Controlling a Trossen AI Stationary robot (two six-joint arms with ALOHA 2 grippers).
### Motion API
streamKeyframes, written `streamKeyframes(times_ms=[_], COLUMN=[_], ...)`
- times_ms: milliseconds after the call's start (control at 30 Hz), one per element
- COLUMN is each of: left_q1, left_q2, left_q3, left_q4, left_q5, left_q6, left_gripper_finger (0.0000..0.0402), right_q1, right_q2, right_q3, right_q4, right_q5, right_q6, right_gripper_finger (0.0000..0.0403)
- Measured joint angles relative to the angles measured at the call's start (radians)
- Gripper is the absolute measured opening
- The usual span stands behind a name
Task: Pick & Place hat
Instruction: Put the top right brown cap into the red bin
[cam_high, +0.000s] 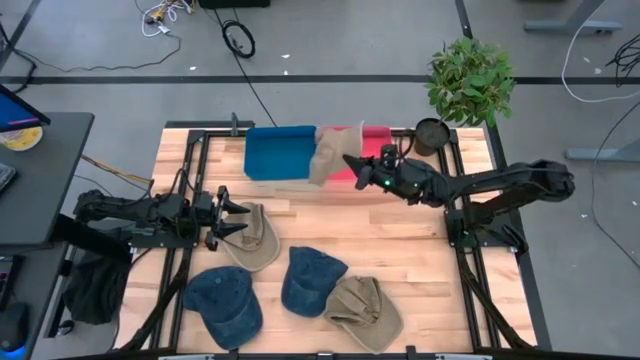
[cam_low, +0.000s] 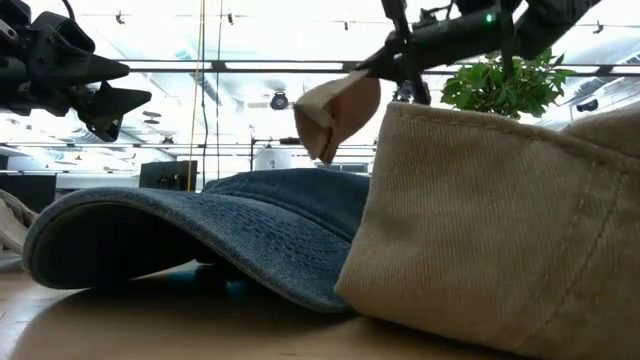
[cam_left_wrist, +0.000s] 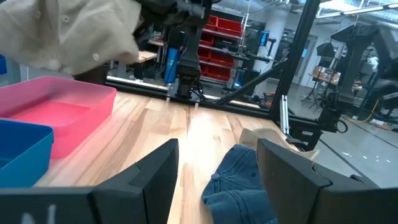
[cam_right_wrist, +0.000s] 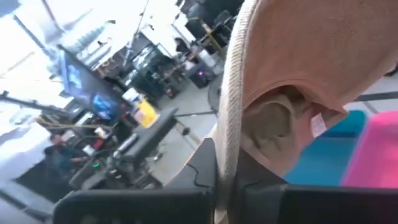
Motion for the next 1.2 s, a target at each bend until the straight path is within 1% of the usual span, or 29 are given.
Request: streamKeyframes(times_ms=[67, 133, 233, 300, 367, 433, 800, 933, 1067, 1200], left_q1=[0.0, 0.0, 0.0, 0.0, 0.0, 0.0, 0.0, 0.0, 0.0, 0.0], left_q2=[0.0, 0.0, 0.0, 0.0, 0.0, 0.0, 0.0, 0.0, 0.0, 0.0], left_q3=[0.0, 0.0, 0.0, 0.0, 0.0, 0.0, 0.0, 0.0, 0.0, 0.0], left_q4=[0.0, 0.0, 0.0, 0.0, 0.0, 0.0, 0.0, 0.0, 0.0, 0.0], left_q5=[0.0, 0.0, 0.0, 0.0, 0.0, 0.0, 0.0, 0.0, 0.0, 0.0], left_q6=[0.001, 0.0, 0.001, 0.0, 0.001, 0.0, 0.001, 0.001, 0.001, 0.001], left_gripper_finger=[0.022, 0.022, 0.022, 0.022, 0.022, 0.022, 0.022, 0.022, 0.022, 0.022], right_q1=[-0.029, -0.063, -0.109, -0.134, -0.164, -0.192, -0.315, -0.345, -0.363, -0.362], right_q2=[0.0, 0.0, 0.0, 0.001, 0.0, 0.0, 0.001, 0.011, 0.045, 0.096], right_q3=[-0.018, -0.025, -0.03, -0.032, -0.031, -0.031, -0.031, -0.031, -0.031, -0.031], right_q4=[-0.003, -0.015, -0.075, -0.09, -0.084, -0.118, -0.243, -0.246, -0.235, -0.167], right_q5=[-0.011, -0.054, -0.094, -0.104, -0.134, -0.163, -0.224, -0.235, -0.269, -0.313], right_q6=[-0.006, -0.022, -0.042, -0.069, -0.105, -0.132, -0.25, -0.296, -0.297, -0.297], right_gripper_finger=[0.0004, 0.0004, 0.0004, 0.0004, 0.0004, 0.0004, 0.0004, 0.0004, 0.0004, 0.0004])
